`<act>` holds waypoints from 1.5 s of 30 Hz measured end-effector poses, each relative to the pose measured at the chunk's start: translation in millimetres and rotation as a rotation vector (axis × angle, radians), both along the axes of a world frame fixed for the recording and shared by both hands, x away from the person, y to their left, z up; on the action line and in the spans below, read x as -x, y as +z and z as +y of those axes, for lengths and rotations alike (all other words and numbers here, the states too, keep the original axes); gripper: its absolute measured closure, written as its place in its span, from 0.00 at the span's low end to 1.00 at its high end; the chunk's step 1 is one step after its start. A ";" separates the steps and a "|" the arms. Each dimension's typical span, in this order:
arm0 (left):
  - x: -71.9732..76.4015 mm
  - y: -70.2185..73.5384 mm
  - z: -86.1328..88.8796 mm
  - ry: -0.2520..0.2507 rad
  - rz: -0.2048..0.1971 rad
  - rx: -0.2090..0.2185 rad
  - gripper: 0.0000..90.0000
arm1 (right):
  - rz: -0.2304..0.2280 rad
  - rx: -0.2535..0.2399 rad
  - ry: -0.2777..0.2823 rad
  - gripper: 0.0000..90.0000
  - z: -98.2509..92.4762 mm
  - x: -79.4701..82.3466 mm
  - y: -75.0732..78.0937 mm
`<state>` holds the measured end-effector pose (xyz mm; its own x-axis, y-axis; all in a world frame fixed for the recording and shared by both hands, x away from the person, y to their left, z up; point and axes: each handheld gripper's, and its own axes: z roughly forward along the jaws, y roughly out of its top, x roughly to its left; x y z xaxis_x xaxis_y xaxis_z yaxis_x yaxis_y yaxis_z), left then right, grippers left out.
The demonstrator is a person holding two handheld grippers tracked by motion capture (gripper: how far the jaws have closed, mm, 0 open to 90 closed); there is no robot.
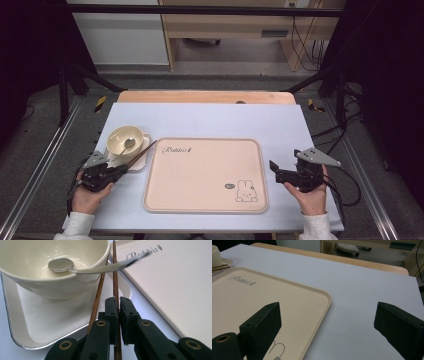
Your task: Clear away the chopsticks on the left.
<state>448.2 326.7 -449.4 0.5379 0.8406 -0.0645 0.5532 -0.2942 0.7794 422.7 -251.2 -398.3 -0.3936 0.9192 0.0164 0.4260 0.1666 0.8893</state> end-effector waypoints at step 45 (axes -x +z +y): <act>45.4 29.1 -81.6 0.085 -0.148 -0.018 0.95 | 0.006 -0.002 -0.022 0.04 -2.5 0.6 0.6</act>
<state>402.9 245.1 -420.3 0.4674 0.8837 0.0257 0.4562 -0.2660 0.8492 422.1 -253.8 -397.8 -0.3731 0.9276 0.0206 0.4346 0.1551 0.8871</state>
